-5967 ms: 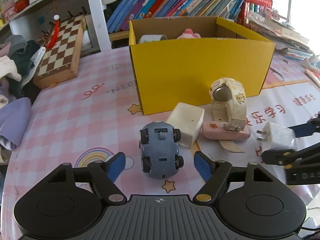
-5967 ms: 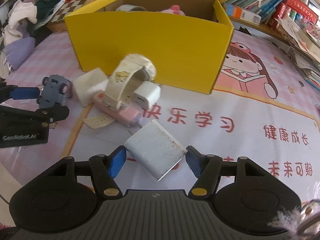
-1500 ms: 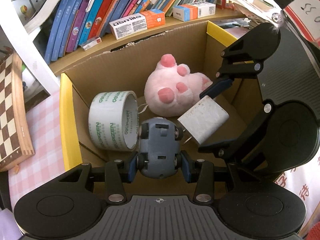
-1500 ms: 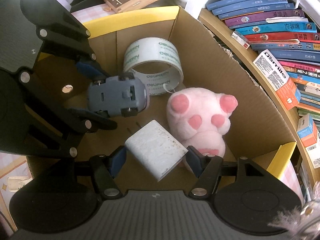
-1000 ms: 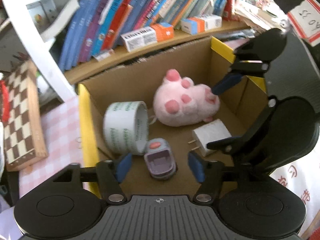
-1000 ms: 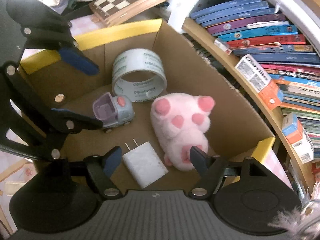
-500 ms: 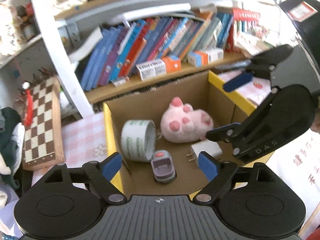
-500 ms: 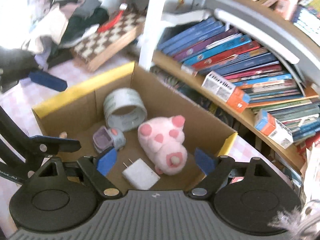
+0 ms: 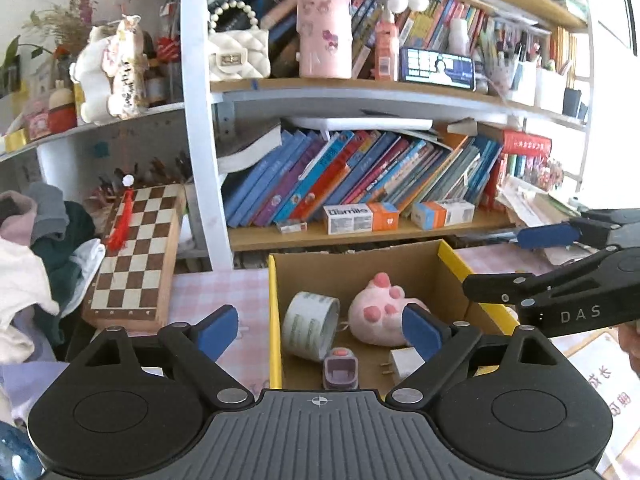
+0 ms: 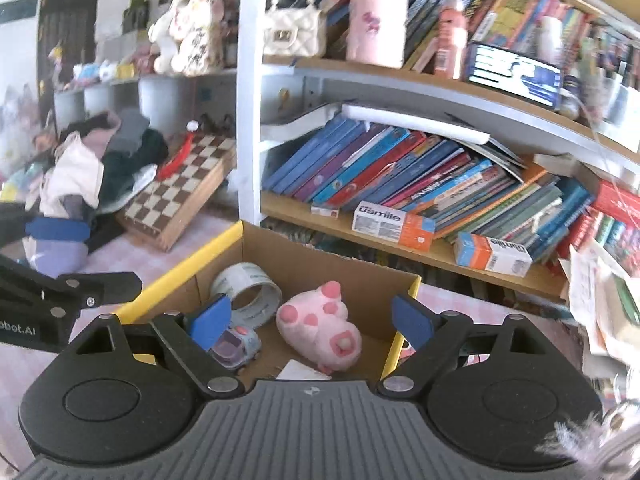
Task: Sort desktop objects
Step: 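Withdraw both tools from the box toward the remaining objects on the table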
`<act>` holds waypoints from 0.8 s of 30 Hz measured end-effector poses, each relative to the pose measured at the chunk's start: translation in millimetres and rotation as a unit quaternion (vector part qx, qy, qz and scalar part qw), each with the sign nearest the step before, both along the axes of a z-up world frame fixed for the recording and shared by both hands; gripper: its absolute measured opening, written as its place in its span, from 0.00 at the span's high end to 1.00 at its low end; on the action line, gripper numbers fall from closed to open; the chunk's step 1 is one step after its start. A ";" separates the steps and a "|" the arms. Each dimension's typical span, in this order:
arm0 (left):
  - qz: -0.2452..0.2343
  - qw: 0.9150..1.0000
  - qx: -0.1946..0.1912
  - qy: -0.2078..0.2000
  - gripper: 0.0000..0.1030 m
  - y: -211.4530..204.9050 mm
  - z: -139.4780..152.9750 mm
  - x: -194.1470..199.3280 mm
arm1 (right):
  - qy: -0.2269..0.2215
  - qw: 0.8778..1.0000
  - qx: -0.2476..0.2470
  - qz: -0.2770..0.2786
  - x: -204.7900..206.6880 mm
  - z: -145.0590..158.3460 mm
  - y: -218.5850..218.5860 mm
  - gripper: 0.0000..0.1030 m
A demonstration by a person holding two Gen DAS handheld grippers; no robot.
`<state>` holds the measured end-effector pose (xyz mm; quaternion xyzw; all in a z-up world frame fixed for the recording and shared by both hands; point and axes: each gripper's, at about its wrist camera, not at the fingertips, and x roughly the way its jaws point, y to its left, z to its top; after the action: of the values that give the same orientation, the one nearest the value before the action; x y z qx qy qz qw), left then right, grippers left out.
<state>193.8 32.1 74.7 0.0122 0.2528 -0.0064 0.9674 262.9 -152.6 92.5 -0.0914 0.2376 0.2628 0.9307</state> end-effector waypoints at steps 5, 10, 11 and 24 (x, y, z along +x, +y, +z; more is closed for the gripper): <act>-0.004 1.000 -0.004 0.000 0.10 1.9 -3.9 -22.8 | -0.004 0.999 0.017 -0.032 -32.9 -4.8 -0.2 0.12; -0.010 1.000 -0.007 0.004 0.10 5.9 -8.7 -49.5 | -0.005 0.998 0.020 -0.059 -67.2 -14.1 1.1 0.10; -0.012 1.000 -0.007 0.005 0.10 6.6 -9.8 -55.1 | -0.005 0.998 0.022 -0.066 -74.0 -16.4 1.3 0.10; 0.003 0.999 0.005 0.035 0.10 17.9 -43.9 -111.6 | 0.000 0.990 0.005 -0.142 -144.6 -55.8 3.0 0.05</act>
<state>82.3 50.0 30.7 0.0161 0.2864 -0.0022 0.9580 118.4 -149.6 36.7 -0.0525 0.2467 0.1295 0.9590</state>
